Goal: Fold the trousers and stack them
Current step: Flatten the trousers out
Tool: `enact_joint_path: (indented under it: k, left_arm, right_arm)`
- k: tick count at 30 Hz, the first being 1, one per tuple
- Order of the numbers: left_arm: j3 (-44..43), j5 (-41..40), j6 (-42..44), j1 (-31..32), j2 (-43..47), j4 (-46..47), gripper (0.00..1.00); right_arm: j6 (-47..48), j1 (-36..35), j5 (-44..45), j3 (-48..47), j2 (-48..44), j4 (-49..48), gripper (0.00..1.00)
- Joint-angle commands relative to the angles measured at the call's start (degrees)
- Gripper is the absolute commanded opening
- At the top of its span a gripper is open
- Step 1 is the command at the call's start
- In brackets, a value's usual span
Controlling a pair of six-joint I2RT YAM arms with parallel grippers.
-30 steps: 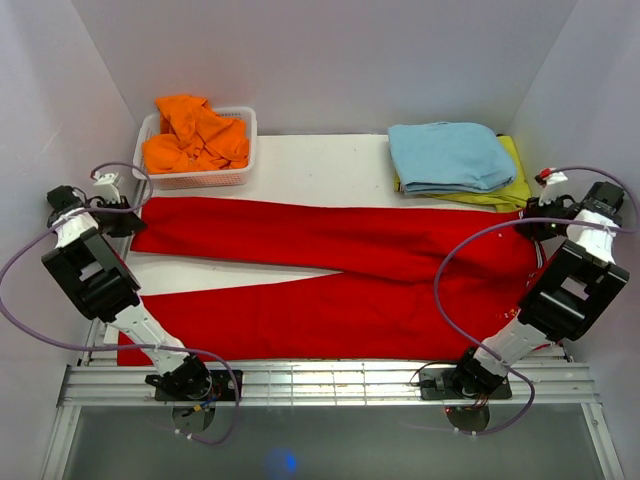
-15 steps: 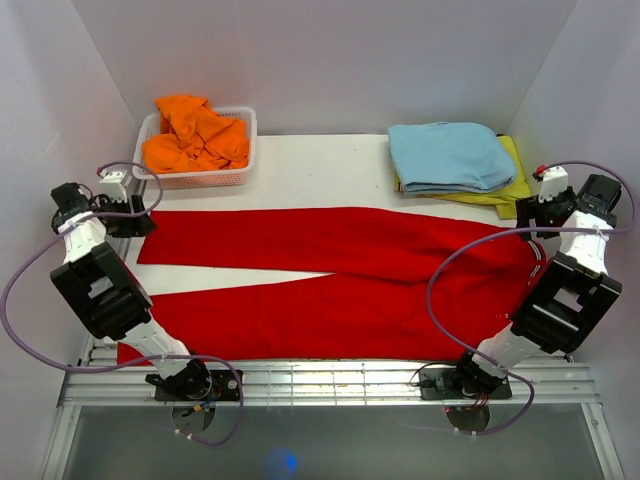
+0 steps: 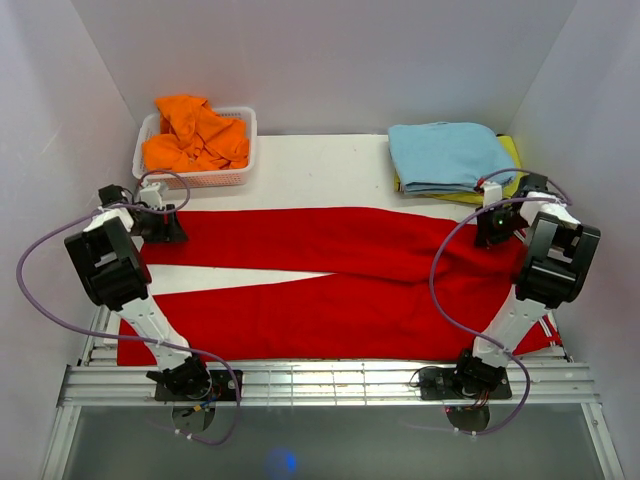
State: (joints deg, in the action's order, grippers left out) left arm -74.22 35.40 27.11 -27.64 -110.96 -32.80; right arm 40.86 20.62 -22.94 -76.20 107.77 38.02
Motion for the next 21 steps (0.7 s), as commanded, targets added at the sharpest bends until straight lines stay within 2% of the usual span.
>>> enact_joint_path:
  k: [1, 5, 6, 13, 17, 19, 21]
  left_arm:
    - [-1.55, -0.86, -1.71, -0.22, 1.36, 0.19, 0.67]
    - [-0.67, -2.17, -1.10, 0.04, -1.70, 0.01, 0.67]
    - [-0.93, -3.13, -1.45, 0.04, -2.76, 0.10, 0.66]
    - [-10.67, -6.57, -5.49, 0.04, -14.89, -0.16, 0.57]
    - [-17.79, -6.92, -7.69, 0.04, -19.38, -0.25, 0.56]
    - [-21.05, -5.61, -8.21, 0.13, -19.82, -0.42, 0.58]
    - [-22.89, -4.64, -8.13, 0.13, -18.69, -1.21, 0.66]
  right_arm:
    - [0.18, -0.14, 4.12, 3.86, -0.54, 1.01, 0.08]
    - [-1.65, -0.67, 9.13, 9.48, 0.42, -7.41, 0.08]
    - [-2.79, -0.76, 10.10, 9.67, 0.78, -11.96, 0.09]
    - [-11.24, -2.34, 15.72, 4.84, 4.47, -24.29, 0.10]
    - [-14.75, -2.52, 15.82, 2.64, 4.21, -27.30, 0.12]
    - [-15.98, -2.60, 13.20, 1.85, 2.72, -26.86, 0.17]
    - [-16.08, -2.69, 10.56, 1.15, 1.23, -23.36, 0.23]
